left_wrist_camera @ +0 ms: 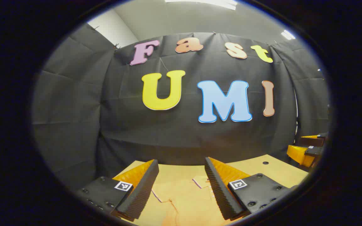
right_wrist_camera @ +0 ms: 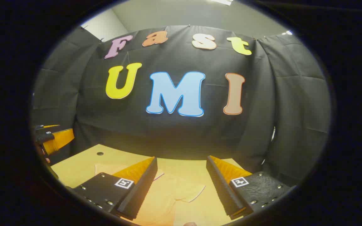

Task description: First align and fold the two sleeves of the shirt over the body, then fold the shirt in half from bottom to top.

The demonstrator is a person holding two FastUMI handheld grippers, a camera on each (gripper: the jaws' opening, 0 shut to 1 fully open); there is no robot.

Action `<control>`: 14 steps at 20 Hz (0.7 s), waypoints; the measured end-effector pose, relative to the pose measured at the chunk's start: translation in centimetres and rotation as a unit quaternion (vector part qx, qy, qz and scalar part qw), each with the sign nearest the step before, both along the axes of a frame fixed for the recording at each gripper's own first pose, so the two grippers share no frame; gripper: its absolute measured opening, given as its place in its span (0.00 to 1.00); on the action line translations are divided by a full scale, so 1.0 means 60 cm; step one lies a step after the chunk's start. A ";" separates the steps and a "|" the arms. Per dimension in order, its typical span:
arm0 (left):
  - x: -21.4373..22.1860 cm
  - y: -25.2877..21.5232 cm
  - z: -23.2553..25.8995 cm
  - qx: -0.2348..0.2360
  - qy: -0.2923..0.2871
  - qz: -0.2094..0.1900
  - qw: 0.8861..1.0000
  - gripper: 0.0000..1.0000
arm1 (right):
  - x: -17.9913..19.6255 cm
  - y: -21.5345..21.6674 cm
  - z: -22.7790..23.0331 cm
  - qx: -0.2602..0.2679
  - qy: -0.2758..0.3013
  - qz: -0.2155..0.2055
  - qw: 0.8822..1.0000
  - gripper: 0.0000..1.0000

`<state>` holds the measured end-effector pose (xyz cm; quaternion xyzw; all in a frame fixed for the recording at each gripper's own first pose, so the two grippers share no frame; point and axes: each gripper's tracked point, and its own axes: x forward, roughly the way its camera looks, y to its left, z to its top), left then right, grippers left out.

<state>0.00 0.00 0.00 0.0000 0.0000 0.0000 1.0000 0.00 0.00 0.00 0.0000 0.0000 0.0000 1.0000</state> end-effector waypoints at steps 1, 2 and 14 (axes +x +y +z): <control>0.001 0.000 -0.003 -0.004 0.003 -0.001 1.000 0.95 | 0.001 -0.001 -0.001 -0.002 0.003 -0.001 1.000 0.97; 0.004 0.001 -0.007 -0.007 0.006 -0.002 1.000 0.95 | 0.002 -0.001 -0.003 -0.004 0.005 -0.002 1.000 0.97; 0.020 0.015 -0.028 -0.016 0.017 0.014 1.000 0.95 | 0.051 -0.006 -0.041 0.001 0.035 0.002 0.999 0.97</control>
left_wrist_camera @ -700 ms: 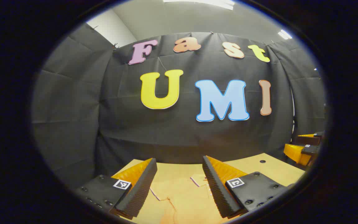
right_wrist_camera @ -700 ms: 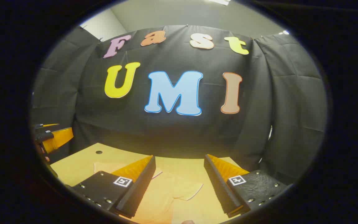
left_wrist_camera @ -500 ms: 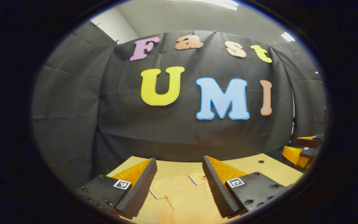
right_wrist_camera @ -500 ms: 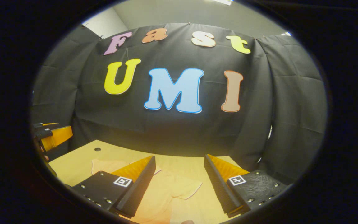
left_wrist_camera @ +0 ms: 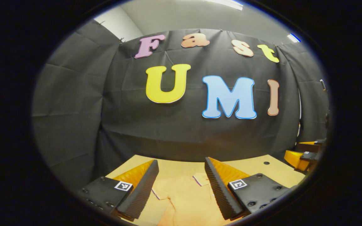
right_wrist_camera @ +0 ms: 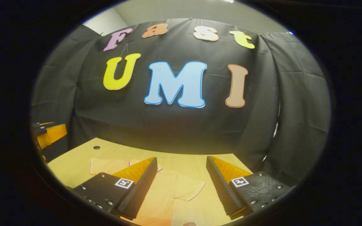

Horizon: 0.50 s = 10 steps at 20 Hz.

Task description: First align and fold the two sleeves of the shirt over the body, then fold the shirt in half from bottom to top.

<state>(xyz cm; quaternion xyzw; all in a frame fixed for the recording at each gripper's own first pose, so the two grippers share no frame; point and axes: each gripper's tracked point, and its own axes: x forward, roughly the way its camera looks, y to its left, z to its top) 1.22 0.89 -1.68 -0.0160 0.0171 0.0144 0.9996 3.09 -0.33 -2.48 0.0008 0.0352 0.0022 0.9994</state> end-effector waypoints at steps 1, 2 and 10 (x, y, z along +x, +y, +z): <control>0.001 0.001 -0.001 0.001 0.001 0.001 1.000 0.95 | 0.004 0.000 -0.004 0.002 0.003 0.001 1.000 0.97; 0.003 0.002 0.000 0.002 0.001 0.003 1.000 0.95 | 0.009 -0.001 -0.007 0.005 0.006 0.003 1.000 0.97; -0.002 0.008 -0.006 0.003 0.007 0.014 1.000 0.95 | 0.064 -0.019 -0.057 0.009 0.034 0.001 0.999 0.97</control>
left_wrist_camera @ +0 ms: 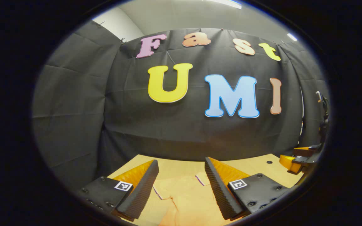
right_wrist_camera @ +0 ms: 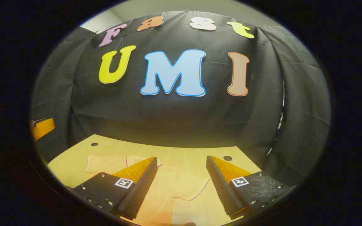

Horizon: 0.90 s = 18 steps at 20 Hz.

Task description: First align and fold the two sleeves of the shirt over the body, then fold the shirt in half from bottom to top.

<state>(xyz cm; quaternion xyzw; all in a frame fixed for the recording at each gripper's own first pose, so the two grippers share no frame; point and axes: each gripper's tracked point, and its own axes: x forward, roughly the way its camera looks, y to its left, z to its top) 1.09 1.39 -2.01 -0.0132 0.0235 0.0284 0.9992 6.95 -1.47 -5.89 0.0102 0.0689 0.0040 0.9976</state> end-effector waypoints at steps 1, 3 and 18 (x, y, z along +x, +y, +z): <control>-0.002 0.002 -0.001 -0.001 0.002 0.002 1.000 0.95 | 0.010 -0.006 -0.014 -0.005 0.006 -0.004 1.000 0.97; -0.002 0.003 -0.003 -0.002 0.004 0.005 1.000 0.95 | 0.031 -0.020 -0.041 -0.013 0.022 -0.013 1.000 0.97; -0.037 0.016 -0.030 0.001 0.028 0.029 0.999 0.96 | 0.161 -0.086 -0.239 -0.012 0.155 -0.039 0.987 0.98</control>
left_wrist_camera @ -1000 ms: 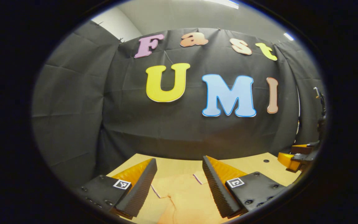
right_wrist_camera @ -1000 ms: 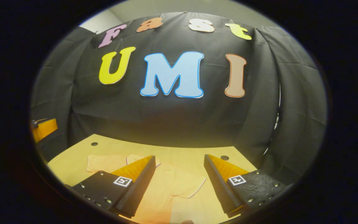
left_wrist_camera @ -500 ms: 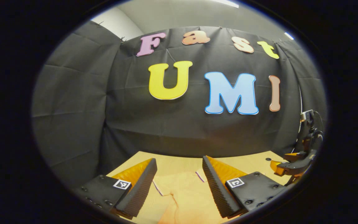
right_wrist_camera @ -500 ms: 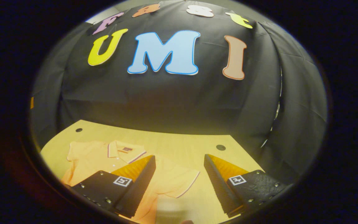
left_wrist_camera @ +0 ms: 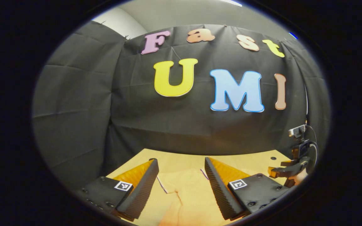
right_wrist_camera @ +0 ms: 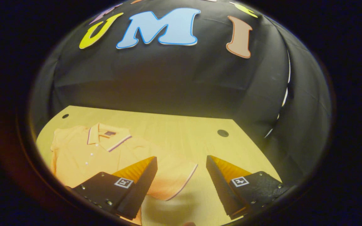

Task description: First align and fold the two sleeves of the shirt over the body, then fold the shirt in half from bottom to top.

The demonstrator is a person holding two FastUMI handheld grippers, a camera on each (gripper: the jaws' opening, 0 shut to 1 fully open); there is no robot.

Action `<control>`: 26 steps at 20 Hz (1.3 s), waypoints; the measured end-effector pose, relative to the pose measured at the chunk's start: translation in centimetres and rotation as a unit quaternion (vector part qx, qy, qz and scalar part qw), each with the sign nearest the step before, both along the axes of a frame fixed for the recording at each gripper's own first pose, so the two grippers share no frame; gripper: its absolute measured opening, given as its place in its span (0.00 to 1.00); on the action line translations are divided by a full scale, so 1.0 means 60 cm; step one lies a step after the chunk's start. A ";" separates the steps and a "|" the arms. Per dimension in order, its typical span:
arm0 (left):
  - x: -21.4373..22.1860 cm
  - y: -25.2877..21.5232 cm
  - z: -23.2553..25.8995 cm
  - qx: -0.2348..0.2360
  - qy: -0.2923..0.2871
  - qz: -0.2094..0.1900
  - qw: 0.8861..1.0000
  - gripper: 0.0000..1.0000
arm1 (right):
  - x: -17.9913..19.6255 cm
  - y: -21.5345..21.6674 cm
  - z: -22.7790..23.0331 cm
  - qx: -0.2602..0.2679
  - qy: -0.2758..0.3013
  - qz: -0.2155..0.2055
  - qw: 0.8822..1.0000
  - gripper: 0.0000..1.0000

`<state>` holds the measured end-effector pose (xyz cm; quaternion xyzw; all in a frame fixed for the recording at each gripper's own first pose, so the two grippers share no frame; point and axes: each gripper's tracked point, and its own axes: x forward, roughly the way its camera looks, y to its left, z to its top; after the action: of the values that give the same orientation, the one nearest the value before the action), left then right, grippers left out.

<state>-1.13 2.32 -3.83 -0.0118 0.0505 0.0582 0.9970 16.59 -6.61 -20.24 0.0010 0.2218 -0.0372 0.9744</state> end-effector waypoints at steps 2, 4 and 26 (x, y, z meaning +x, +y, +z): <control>-0.009 0.002 -0.007 0.002 0.005 0.004 1.000 0.95 | 0.016 -0.009 -0.026 0.012 0.021 -0.007 1.000 0.97; -0.014 0.003 -0.012 0.007 0.010 0.007 1.000 0.95 | 0.025 -0.016 -0.058 0.015 0.045 -0.012 0.999 0.97; -0.069 -0.007 -0.032 0.004 0.027 0.033 0.999 0.95 | 0.052 0.000 -0.147 0.104 0.131 -0.018 0.986 0.19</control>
<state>-5.28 1.89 -5.75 -0.0076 0.0767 0.0911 0.9928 19.69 -6.61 -29.03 0.1017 0.3499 -0.0307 0.9308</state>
